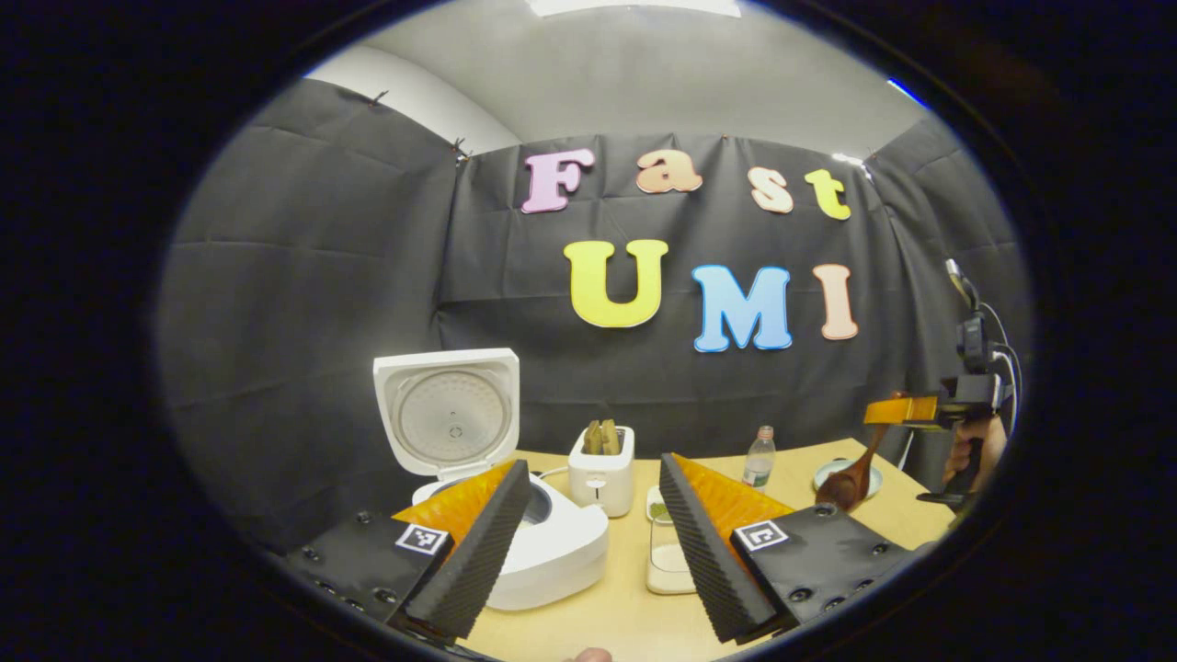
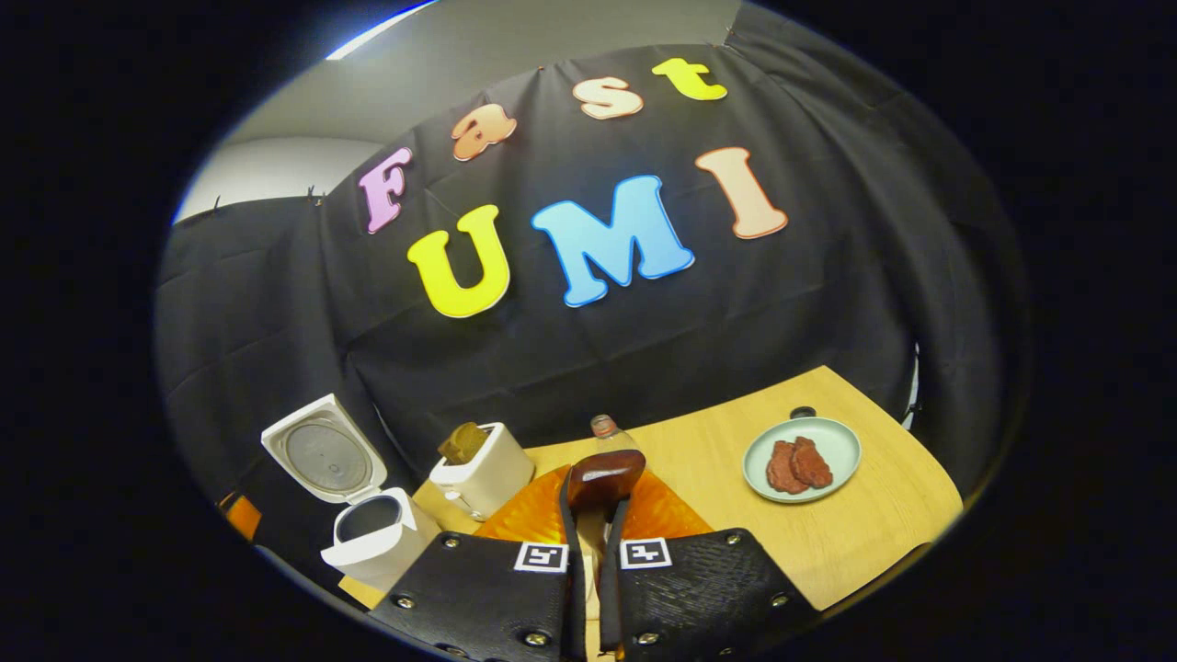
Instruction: Close the left gripper, press the button to open the rice cooker; take a wooden spoon from the chopstick holder with the right hand, scoop a spoonful of rice and pour it into the rice cooker, then put the wooden spoon back into the chopstick holder.
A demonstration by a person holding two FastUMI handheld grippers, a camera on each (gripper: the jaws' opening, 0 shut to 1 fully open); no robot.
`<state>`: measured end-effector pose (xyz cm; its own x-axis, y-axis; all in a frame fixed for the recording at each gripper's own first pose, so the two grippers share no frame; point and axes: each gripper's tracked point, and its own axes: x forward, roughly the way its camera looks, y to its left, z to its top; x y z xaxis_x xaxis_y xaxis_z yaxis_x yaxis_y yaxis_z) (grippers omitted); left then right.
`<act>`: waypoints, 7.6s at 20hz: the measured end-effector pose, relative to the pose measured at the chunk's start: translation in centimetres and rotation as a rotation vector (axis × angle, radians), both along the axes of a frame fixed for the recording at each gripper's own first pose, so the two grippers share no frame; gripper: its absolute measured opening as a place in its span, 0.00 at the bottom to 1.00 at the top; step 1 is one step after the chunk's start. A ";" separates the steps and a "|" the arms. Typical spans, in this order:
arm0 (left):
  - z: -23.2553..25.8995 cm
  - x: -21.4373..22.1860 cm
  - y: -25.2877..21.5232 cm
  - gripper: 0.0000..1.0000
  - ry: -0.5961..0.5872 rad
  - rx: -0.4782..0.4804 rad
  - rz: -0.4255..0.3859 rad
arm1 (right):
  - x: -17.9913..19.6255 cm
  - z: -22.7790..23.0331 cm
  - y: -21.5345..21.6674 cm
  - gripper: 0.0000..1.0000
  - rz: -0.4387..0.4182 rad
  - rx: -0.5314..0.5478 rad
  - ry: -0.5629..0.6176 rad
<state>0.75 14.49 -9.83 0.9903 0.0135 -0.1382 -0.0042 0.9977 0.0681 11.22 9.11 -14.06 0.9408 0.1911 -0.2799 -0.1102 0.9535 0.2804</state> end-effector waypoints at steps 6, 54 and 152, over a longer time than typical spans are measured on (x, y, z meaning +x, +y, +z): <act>-1.0 0.3 2.5 0.96 0.013 -0.017 -0.018 | 2.7 -6.4 8.4 0.06 0.101 -0.027 0.097; -4.6 -2.8 7.3 0.97 0.002 -0.065 -0.090 | 3.3 3.7 13.1 0.06 0.082 1.009 0.079; -2.6 2.2 -3.8 0.96 0.059 -0.072 -0.069 | -2.1 -9.9 -9.5 0.06 -0.243 0.224 0.212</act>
<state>2.97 10.64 -12.41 0.9786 -0.0665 -0.1947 0.0667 0.9978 -0.0053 9.13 -0.37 -23.97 0.8920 0.0485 -0.4495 0.1936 0.8575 0.4767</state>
